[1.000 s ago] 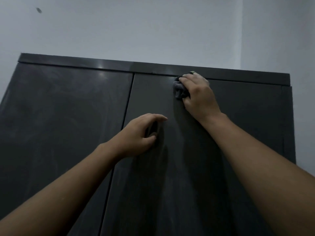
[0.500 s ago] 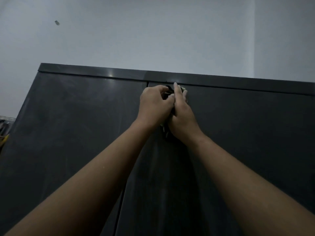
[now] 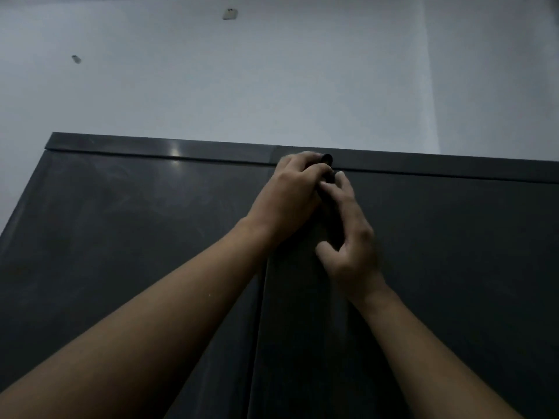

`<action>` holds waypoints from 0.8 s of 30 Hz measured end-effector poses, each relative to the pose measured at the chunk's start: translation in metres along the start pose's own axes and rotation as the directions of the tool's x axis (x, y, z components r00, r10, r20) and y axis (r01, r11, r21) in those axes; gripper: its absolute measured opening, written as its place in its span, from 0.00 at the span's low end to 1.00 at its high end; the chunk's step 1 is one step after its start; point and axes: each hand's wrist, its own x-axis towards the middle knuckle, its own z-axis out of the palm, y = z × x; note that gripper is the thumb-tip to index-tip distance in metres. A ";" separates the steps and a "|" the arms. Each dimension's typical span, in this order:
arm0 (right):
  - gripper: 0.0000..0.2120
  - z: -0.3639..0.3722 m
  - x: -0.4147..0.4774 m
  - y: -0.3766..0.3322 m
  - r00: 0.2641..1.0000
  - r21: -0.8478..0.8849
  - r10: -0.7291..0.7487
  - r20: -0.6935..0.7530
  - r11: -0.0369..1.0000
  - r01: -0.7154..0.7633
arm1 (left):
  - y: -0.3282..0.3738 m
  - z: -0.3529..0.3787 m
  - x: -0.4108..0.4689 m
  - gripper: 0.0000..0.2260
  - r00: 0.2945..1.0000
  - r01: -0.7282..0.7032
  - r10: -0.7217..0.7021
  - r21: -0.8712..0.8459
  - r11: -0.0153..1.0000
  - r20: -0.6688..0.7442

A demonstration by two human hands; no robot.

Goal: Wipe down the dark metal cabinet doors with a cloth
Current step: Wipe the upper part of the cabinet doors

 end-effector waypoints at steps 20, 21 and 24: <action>0.32 0.061 0.027 -0.025 0.990 -0.663 0.124 0.071 0.747 -0.046 | -0.142 -0.051 0.000 0.19 0.878 0.401 -0.326 0.164 0.901 -0.351; 0.32 0.064 0.029 -0.027 0.990 -0.657 0.131 0.057 0.751 -0.061 | -0.139 -0.048 0.001 0.20 0.903 0.342 -0.276 0.160 0.926 -0.330; 0.33 0.076 0.036 -0.037 0.986 -0.620 0.163 -0.033 0.770 -0.148 | -0.127 -0.039 -0.007 0.21 0.970 0.099 -0.059 0.162 0.982 -0.236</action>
